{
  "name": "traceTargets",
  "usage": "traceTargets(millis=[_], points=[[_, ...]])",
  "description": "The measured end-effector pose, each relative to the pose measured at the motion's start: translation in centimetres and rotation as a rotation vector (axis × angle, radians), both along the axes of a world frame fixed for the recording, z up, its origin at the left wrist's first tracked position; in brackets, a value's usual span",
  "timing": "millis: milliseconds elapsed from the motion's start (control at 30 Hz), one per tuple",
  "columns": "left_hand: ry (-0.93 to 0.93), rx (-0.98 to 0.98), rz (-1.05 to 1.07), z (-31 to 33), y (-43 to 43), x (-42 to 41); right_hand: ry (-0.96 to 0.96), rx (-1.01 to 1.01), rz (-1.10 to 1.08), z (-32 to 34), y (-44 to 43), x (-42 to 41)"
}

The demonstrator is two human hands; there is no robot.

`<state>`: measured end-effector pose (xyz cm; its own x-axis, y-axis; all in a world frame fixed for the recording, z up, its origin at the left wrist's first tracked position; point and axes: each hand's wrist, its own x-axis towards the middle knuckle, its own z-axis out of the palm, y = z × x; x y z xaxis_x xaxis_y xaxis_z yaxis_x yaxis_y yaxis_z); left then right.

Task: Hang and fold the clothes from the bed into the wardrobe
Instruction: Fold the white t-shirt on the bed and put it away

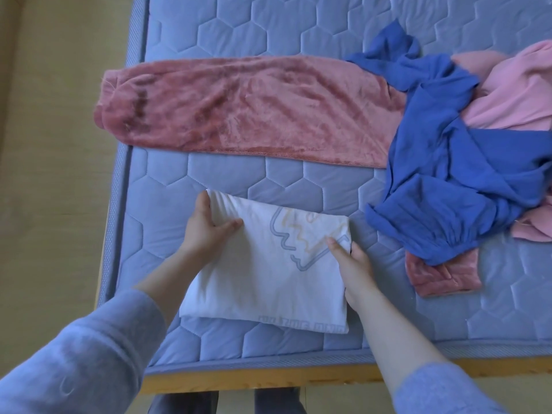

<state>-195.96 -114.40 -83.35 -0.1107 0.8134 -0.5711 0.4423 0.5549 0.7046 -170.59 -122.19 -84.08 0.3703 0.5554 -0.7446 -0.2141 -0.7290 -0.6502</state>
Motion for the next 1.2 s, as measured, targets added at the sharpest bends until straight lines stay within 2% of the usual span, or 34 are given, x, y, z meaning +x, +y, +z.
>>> traceTargets(millis=[100, 167, 267, 400, 600, 767, 1000, 1200], points=[[-0.074, 0.051, 0.030, 0.8, -1.1, -0.3, 0.066, -0.023, 0.017, 0.4, -0.6, 0.2], [-0.101, 0.043, -0.022, 1.5, -2.0, -0.8, 0.106, -0.044, 0.084, 0.8, -1.3, 0.1], [-0.052, 0.039, -0.136, 3.0, -3.3, -1.3, -0.047, 0.007, 0.150, 1.7, -2.2, -0.4], [-0.021, 0.133, -0.129, 5.8, -4.1, -1.8, -0.273, 0.157, 0.198, 4.0, -3.9, -1.2], [-0.088, 0.111, -0.100, 8.8, -9.0, -3.2, -0.222, 0.244, 0.205, 6.9, -8.2, -2.0], [-0.065, 0.099, -0.084, 6.9, -11.3, -3.3, -0.229, 0.235, 0.209, 6.0, -9.7, -2.8], [0.029, 0.143, -0.135, 2.2, -7.7, -2.8, -0.450, 0.163, 0.296, 2.0, -5.7, -2.6], [0.011, 0.008, -0.050, -0.5, -7.3, -2.2, -0.493, 0.031, 0.295, -0.7, -4.6, -2.5]])
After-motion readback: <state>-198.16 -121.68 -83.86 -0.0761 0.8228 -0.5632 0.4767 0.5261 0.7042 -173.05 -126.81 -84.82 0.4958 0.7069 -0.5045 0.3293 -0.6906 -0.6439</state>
